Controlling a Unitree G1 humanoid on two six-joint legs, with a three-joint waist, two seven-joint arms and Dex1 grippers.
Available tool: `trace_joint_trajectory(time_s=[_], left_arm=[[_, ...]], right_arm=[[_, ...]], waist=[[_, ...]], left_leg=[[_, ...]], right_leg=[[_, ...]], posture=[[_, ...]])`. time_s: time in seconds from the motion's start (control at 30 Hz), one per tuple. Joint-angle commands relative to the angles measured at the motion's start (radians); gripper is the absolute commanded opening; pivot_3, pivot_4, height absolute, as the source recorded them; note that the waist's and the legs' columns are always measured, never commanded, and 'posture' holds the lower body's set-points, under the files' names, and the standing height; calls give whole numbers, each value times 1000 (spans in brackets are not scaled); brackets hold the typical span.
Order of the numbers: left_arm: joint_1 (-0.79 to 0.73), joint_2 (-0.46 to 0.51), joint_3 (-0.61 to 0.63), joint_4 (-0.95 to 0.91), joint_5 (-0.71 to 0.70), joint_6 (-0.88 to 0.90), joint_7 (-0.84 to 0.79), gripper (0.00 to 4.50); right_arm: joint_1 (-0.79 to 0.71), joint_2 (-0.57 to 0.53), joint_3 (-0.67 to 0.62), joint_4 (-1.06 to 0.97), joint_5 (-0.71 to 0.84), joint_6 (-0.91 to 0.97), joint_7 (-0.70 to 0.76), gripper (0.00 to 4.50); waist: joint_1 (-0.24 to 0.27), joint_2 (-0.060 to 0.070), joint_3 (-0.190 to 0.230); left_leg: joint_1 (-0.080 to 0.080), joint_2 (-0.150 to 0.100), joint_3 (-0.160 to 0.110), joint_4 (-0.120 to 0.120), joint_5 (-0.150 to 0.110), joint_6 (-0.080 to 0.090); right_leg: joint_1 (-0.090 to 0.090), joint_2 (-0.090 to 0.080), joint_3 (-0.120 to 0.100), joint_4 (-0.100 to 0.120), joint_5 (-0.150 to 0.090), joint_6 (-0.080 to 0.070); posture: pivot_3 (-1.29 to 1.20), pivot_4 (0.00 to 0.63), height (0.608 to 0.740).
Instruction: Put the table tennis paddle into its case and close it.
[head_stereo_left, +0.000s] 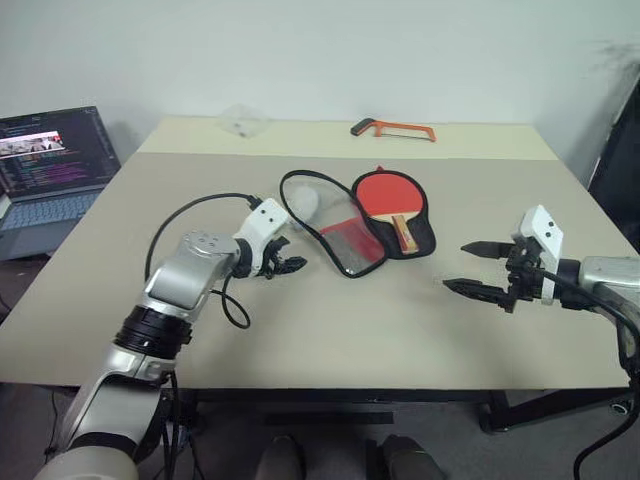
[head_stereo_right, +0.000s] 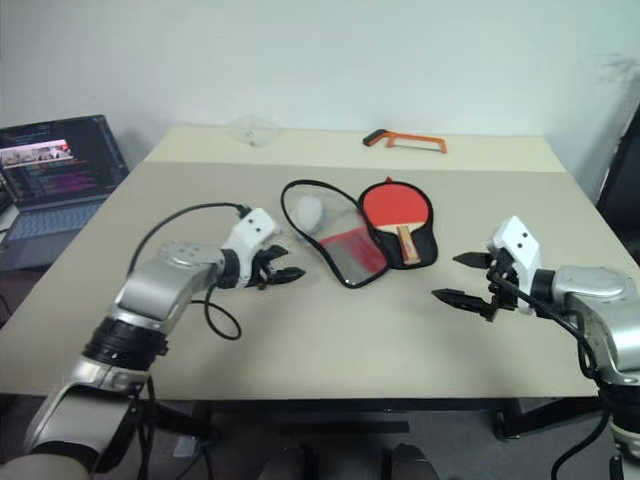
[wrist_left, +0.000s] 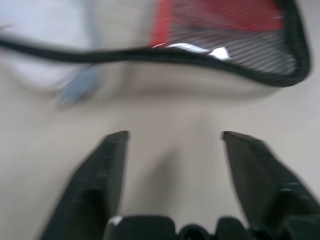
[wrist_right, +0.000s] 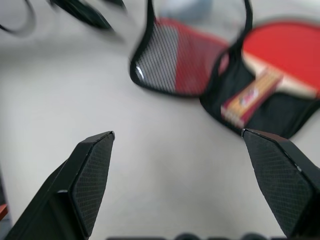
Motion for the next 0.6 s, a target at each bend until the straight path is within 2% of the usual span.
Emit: trace_joint_trajectory(time_s=[0.03,0.17,0.2,0.33,0.6], left_arm=[[-62,-37,0,73,38,-55,7,1584],[-93,-94,-7,184,76,-122,23,187],[-100,-107,-5,209,83,-137,24,19],[-168,-227,10,361,103,-222,83,19],[-376,-517,69,687,105,-527,226,19]], right_arm=[[-19,0,-24,-47,30,-30,-14,4500],[-10,-4,-19,-75,46,-28,-22,4500],[-8,-6,-15,-81,43,-30,-28,4500],[1,-15,-21,-93,45,-19,-54,4500],[3,-20,-75,-132,67,2,-130,4500]], waist=[[1,0,0],[3,0,0],[4,0,0],[14,0,0],[36,-1,0]], left_leg=[[0,0,0,0,1,2],[0,-1,0,0,3,3],[0,-1,0,0,3,3],[-3,-1,0,0,3,3],[-7,-4,1,-1,2,3]], right_leg=[[0,0,0,0,1,1],[2,-1,0,-2,3,2],[2,-1,0,-3,3,2],[3,-1,-1,-8,5,1],[4,-4,-1,-17,8,4]], posture=[[0,150,740],[0,150,740],[0,150,740],[0,150,740],[0,150,740]])
